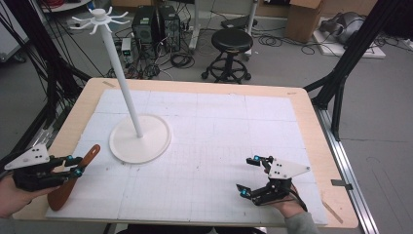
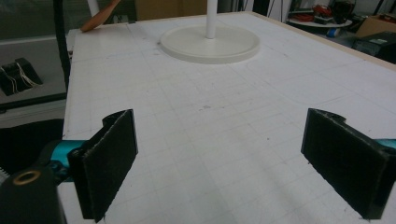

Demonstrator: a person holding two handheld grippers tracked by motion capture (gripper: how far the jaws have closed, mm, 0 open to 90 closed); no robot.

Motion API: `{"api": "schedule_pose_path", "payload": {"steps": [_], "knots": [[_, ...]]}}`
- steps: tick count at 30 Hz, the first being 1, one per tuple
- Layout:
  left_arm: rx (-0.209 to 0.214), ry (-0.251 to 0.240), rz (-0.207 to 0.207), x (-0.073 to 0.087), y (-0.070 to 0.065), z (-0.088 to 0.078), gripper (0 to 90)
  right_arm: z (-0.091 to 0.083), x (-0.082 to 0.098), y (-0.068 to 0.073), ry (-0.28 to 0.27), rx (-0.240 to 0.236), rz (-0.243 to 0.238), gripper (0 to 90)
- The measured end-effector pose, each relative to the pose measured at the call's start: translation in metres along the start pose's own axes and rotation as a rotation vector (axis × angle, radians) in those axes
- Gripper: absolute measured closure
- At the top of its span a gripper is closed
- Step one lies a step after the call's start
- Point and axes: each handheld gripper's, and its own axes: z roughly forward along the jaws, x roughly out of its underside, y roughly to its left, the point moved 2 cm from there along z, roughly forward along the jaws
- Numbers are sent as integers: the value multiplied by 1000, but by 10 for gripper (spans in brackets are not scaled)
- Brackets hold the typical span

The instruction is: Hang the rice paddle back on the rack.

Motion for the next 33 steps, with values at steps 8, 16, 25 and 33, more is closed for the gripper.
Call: {"api": "schedule_pose_path", "payload": {"steps": [8, 16, 25, 33], "knots": [[-14, -31, 14, -10, -5, -10, 651, 1, 0, -1, -2, 1, -7, 97], [-3, -72, 21, -19, -11, -22, 651, 2, -1, 0, 0, -3, -1, 97], [-12, -115, 14, -23, -12, -28, 651, 3, -1, -1, 1, -1, -6, 97], [-18, -152, 26, -32, -16, -35, 652, 2, -2, 0, 1, -5, 1, 97]]}}
